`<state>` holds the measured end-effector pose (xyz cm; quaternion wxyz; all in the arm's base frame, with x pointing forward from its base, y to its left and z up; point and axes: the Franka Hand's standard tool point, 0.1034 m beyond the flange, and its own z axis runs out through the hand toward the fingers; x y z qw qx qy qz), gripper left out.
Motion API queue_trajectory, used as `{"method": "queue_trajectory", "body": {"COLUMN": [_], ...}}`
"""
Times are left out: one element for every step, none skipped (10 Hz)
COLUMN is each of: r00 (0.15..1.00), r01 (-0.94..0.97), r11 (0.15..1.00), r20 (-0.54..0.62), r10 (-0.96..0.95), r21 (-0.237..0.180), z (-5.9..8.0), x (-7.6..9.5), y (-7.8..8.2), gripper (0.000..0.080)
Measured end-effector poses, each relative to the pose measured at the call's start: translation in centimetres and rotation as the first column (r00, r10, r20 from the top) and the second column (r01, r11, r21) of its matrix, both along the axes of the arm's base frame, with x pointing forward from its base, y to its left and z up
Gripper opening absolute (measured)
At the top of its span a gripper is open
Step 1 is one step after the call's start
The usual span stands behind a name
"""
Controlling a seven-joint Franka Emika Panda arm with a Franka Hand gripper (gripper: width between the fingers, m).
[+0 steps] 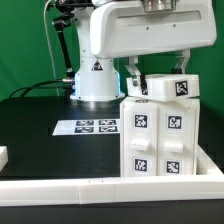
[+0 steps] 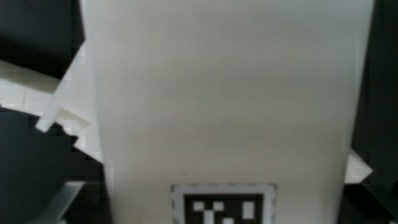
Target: Assemble cabinet
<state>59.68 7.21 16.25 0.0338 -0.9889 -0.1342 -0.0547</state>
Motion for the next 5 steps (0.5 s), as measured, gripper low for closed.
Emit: {"method": "queue_trajectory", "body": {"r00": [0.992,0.966,0.918,0.863,0.798], "r01": [0.123,0.256,0.396,0.504,0.602], "r11": [0.992,0.966,0.918,0.863,0.797], "r20": [-0.011,-0.026,-0.041,-0.056,-0.069], "r10": [-0.122,-0.256,-0.394,-0.502,-0.599], "r21": [0.012,0.023,0.032,0.038,0.044], "z": [-0.01,-0.04,-0.01,-0.02,0.02], "x": [-0.02,-0.06,-0.06,-0.07,-0.04], "y": [0.07,0.29,0.58,0.69,0.8], "gripper": [0.0551,0.0551,0.0551,0.0551,0.0551]}}
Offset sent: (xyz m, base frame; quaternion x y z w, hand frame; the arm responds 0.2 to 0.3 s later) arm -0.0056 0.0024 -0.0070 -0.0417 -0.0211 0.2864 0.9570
